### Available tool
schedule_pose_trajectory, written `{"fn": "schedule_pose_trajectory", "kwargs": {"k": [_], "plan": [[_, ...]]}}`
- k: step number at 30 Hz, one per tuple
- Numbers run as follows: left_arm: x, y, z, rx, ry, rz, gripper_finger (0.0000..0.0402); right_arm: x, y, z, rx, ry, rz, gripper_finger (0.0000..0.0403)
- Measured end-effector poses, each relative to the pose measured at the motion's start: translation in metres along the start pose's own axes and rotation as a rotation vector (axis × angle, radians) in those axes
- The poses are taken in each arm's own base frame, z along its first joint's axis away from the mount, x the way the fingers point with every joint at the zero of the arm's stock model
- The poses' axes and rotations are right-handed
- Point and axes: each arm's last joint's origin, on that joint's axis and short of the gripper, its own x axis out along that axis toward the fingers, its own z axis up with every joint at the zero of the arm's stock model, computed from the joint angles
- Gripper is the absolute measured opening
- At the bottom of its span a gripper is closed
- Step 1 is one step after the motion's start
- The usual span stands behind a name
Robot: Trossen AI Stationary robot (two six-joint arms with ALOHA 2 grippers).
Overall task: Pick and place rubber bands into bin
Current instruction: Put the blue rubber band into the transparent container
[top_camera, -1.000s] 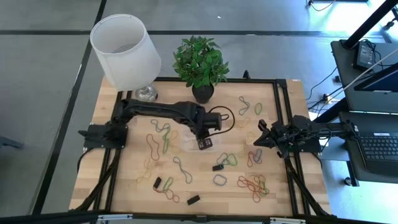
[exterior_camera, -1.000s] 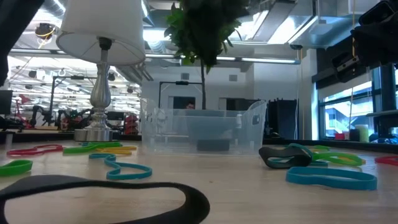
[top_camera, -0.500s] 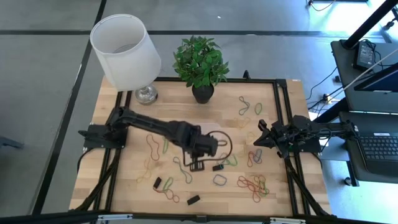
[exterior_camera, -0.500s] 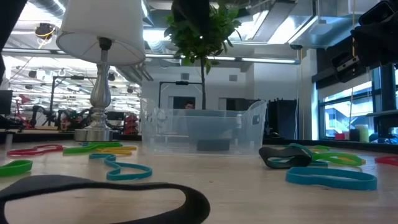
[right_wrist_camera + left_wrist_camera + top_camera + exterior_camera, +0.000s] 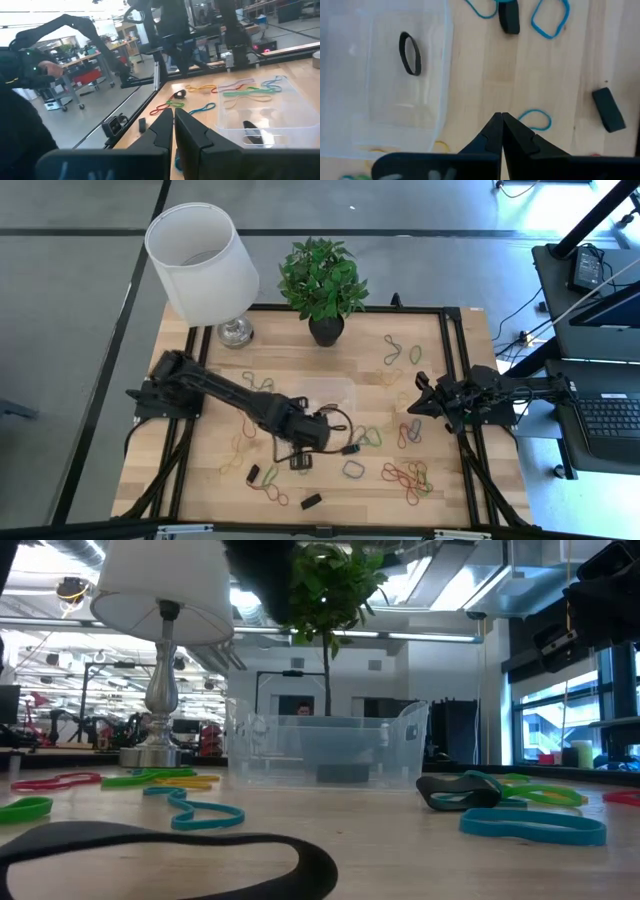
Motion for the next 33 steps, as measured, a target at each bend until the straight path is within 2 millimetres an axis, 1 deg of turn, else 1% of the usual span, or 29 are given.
{"fn": "schedule_pose_trajectory", "kwargs": {"k": [3,5,7,11,15,19,23,25,28,33], "plan": [[-0.004,0.009,-0.019,-0.037,-0.073,-0.038,0.0001,0.000,-0.002,0.001,0.002,-0.021,-0.073,0.0015],[-0.006,0.017,-0.034,-0.059,-0.112,-0.054,0.0001,0.000,-0.003,0.001,0.000,-0.037,-0.116,0.0006],[-0.009,0.027,-0.051,-0.094,-0.142,-0.064,0.0001,0.000,-0.004,0.003,0.006,-0.051,-0.162,0.0005],[-0.018,0.045,-0.085,-0.150,-0.179,-0.077,0.0001,0.000,-0.003,0.019,-0.002,-0.088,-0.261,0.0002],[-0.025,0.064,-0.117,-0.165,-0.230,-0.074,0.0002,0.007,0.000,0.043,-0.023,-0.081,-0.361,0.0002],[-0.031,0.081,-0.146,-0.178,-0.269,-0.088,0.0002,0.026,-0.002,0.067,-0.001,-0.027,-0.475,0.0001],[-0.035,0.095,-0.171,-0.187,-0.301,-0.104,0.0002,0.057,-0.009,0.088,0.009,0.073,-0.641,0.0001],[-0.037,0.102,-0.181,-0.188,-0.323,-0.107,0.0002,0.074,-0.018,0.096,0.008,0.129,-0.775,0.0001],[-0.042,0.111,-0.191,-0.162,-0.359,-0.120,0.0002,0.093,-0.035,0.109,0.068,0.199,-0.983,0.0001],[-0.052,0.123,-0.200,-0.079,-0.431,-0.098,0.0002,0.111,-0.069,0.122,0.304,0.358,-1.268,0.0001]]}}
